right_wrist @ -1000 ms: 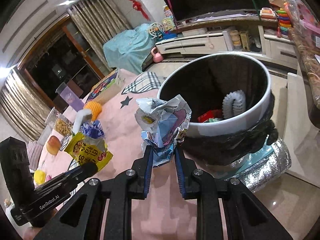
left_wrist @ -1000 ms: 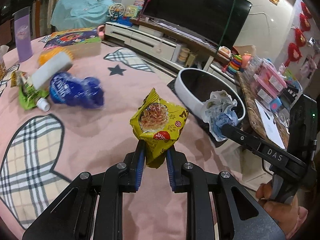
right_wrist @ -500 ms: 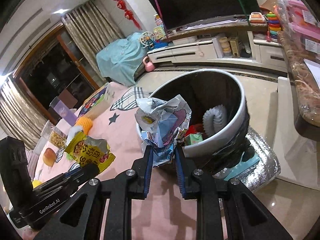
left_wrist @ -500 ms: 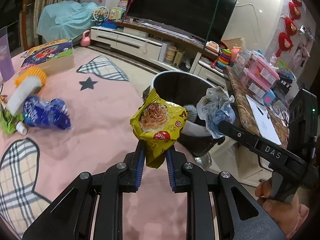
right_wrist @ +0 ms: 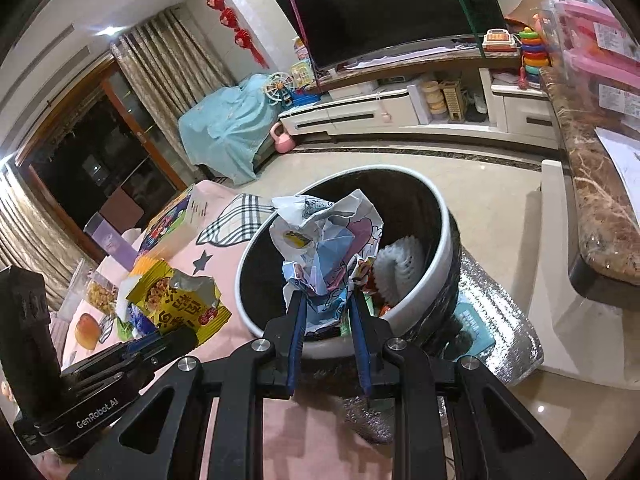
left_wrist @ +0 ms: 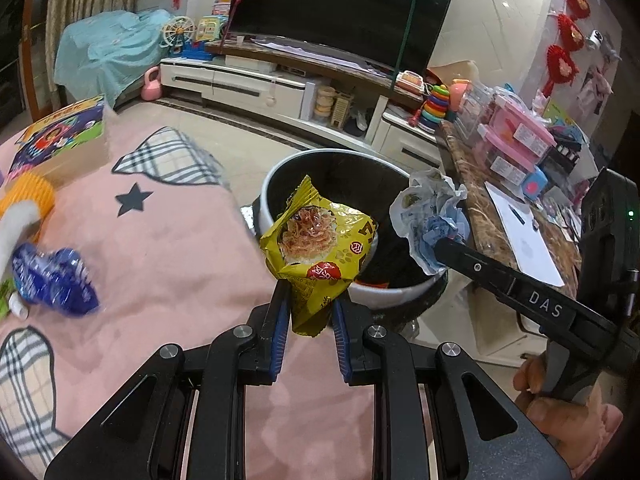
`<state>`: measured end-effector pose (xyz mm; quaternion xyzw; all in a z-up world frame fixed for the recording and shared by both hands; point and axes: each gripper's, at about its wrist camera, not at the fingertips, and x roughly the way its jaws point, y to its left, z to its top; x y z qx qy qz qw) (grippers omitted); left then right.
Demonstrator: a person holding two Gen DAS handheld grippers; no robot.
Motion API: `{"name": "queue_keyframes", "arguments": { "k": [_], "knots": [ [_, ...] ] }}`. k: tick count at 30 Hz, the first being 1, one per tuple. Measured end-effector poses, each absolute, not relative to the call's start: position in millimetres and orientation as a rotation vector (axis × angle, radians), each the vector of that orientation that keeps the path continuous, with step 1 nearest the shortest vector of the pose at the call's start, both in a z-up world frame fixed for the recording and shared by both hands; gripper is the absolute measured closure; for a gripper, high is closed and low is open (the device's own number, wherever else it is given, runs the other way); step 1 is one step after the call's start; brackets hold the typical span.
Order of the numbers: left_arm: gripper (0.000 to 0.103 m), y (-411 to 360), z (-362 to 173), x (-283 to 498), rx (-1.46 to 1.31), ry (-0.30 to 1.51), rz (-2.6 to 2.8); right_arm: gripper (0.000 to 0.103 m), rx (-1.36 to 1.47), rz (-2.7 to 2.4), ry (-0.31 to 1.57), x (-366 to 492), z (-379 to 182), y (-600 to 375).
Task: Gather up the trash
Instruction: 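Carry the yellow snack bag and crumpled wrapper over the trash bin with both tools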
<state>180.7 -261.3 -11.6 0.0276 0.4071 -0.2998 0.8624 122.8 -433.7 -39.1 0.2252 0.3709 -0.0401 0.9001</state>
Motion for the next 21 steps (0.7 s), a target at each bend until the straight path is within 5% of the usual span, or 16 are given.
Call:
{"name": "queue_keyframes", "arguments": {
  "k": [21],
  "knots": [
    [0.084, -299.6, -13.8, 209.7, 0.122, 0.866, -0.646, 0.080, 0.464, -0.083, 0.797, 147.3, -44.3, -447.6]
  ]
}}
